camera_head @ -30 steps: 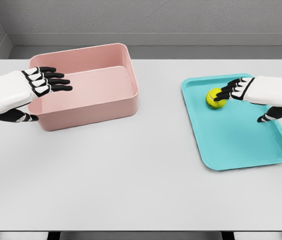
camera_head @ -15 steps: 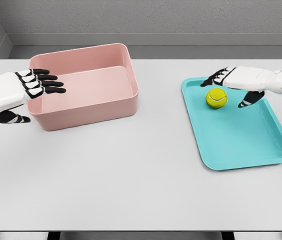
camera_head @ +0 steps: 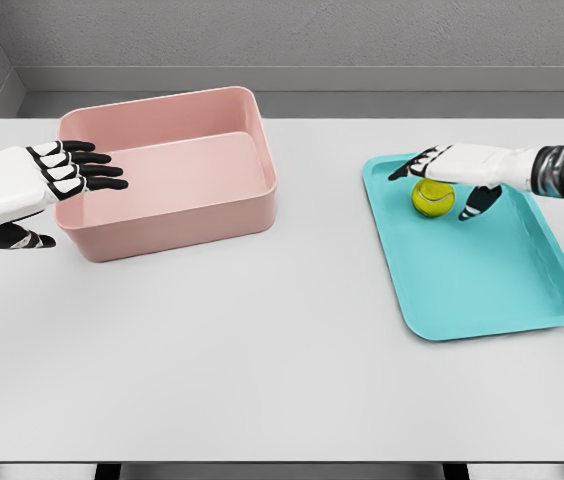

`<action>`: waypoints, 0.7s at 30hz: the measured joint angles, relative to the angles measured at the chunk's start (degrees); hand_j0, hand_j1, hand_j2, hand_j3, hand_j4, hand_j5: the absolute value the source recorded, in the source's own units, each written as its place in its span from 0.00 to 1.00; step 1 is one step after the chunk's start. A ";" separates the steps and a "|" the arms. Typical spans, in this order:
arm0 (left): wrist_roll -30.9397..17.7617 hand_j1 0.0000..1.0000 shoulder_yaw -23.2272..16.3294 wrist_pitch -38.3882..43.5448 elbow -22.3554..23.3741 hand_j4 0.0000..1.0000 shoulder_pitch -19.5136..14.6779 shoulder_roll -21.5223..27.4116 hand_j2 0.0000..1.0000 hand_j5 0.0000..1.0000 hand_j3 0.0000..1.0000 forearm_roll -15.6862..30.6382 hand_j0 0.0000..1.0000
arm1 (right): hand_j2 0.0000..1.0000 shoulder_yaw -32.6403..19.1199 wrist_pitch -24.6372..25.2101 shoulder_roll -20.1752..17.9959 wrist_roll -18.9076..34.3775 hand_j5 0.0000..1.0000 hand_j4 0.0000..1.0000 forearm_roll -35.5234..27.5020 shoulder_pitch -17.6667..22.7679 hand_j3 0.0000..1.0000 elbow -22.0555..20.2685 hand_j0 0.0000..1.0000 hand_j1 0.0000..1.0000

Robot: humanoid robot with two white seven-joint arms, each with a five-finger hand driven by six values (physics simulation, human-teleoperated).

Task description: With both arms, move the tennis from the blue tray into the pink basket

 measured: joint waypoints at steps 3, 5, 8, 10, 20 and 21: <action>-0.01 1.00 0.06 0.00 0.00 1.00 -0.09 0.06 1.00 1.00 1.00 0.00 1.00 | 1.00 -0.01 0.00 0.75 -0.02 1.00 1.00 0.66 -0.09 1.00 1.33 1.00 1.00; -0.01 1.00 0.16 0.00 0.00 1.00 -0.09 0.09 1.00 1.00 1.00 0.00 1.00 | 1.00 0.00 0.00 1.29 -0.02 1.00 1.00 1.21 -0.26 1.00 1.99 1.00 1.00; -0.01 1.00 0.35 0.00 0.00 1.00 -0.09 0.15 1.00 1.00 1.00 0.00 1.00 | 1.00 -0.04 0.00 2.06 -0.03 1.00 1.00 1.63 -0.26 1.00 2.94 1.00 1.00; -0.01 1.00 0.42 0.00 0.00 1.00 0.00 0.29 1.00 1.00 1.00 0.00 1.00 | 0.99 -0.05 0.00 2.47 -0.03 0.99 0.99 1.83 -0.35 0.99 3.81 0.99 0.99; -0.01 1.00 0.51 0.00 0.00 1.00 0.00 0.60 1.00 1.00 1.00 0.00 1.00 | 0.90 -0.38 0.00 2.93 -0.08 0.90 0.90 2.91 -0.35 0.90 5.22 0.90 0.90; -0.01 1.00 0.52 0.00 0.00 1.00 0.00 0.59 1.00 1.00 1.00 0.00 1.00 | 0.89 -0.43 0.00 2.93 -0.11 0.89 0.89 2.94 -0.35 0.89 5.31 0.89 0.89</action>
